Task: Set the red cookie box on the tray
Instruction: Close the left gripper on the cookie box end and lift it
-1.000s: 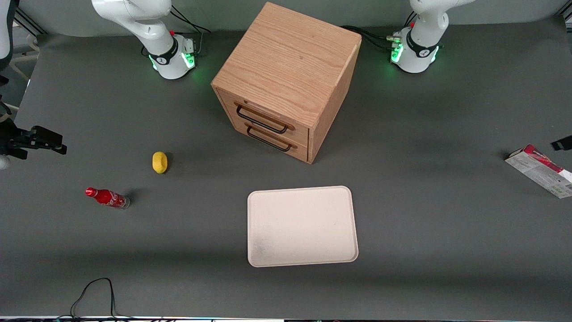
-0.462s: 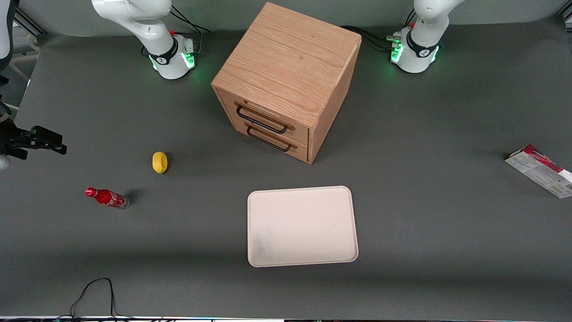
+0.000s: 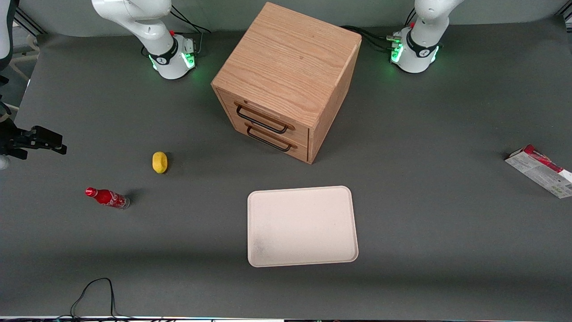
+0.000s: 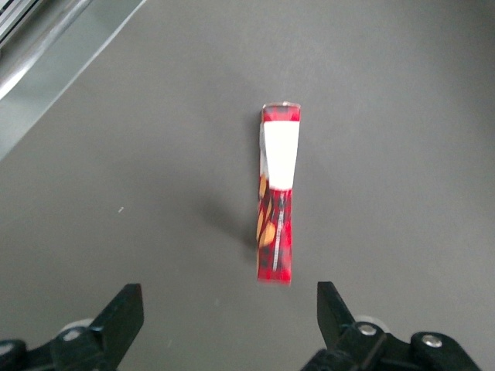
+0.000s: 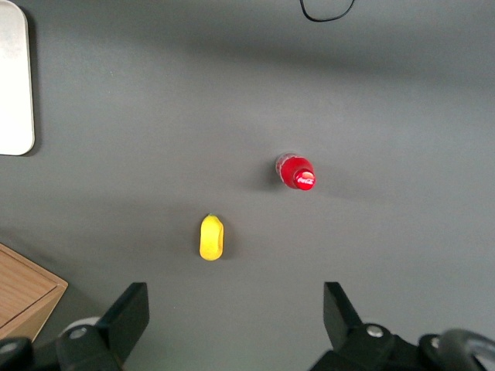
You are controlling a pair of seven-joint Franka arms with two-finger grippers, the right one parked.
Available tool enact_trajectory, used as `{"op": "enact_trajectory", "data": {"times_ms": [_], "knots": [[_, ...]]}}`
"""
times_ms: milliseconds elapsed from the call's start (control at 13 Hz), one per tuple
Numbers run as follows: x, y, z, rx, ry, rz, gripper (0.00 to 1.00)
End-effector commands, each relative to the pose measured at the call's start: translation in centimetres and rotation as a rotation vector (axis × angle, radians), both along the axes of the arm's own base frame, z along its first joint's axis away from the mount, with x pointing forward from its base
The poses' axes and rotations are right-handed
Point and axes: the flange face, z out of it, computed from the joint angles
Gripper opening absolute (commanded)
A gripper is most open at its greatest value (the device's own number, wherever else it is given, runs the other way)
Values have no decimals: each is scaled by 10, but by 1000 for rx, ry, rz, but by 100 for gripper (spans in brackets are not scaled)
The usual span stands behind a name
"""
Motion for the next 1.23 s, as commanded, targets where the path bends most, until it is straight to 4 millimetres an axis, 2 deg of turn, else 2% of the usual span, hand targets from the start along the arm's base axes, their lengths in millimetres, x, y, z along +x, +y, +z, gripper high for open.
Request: {"op": "enact_trajectory", "data": {"times_ms": [0, 231, 385, 538, 692, 1000, 1077, 1154], "knots": [[0, -1, -67, -7, -5, 25, 100], [12, 1, -116, -8, -16, 27, 100], [12, 1, -152, 5, -38, 35, 100], [9, -7, -186, 9, -54, 33, 100], [9, -15, -201, -18, -68, 58, 100], [11, -18, -202, -23, -66, 50, 100], [12, -17, -200, -24, -64, 49, 72], [13, -18, -198, -25, -65, 49, 29]]}}
